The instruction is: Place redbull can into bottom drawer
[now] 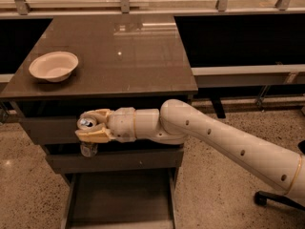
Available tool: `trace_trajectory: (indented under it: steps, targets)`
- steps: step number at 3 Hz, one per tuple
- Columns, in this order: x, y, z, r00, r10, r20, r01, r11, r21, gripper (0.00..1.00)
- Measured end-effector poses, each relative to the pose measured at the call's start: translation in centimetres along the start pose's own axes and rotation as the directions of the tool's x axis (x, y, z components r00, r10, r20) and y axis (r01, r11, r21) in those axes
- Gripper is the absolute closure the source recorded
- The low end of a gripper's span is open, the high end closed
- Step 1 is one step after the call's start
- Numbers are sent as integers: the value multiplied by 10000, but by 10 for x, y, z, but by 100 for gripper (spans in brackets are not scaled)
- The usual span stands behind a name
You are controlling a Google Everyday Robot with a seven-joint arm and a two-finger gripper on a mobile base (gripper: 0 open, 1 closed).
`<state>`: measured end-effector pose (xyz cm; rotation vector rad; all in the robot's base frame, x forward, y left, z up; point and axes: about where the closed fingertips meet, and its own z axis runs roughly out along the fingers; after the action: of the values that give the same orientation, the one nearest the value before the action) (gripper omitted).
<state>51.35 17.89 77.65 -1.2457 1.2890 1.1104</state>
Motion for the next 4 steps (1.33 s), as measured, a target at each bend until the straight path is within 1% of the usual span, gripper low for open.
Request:
trace_trajectory:
  steps: [1, 2, 3, 4]
  targets:
    - [2, -7, 6, 9983, -189, -554, 188, 9998, -24, 100]
    - [97, 5, 8, 9872, -875, -1330, 889, 9960, 41, 100]
    - [191, 26, 11, 9858, -1025, -1333, 1003, 9947, -231, 100]
    - [186, 26, 13, 9866, -965, -1313, 941, 9953, -237, 100]
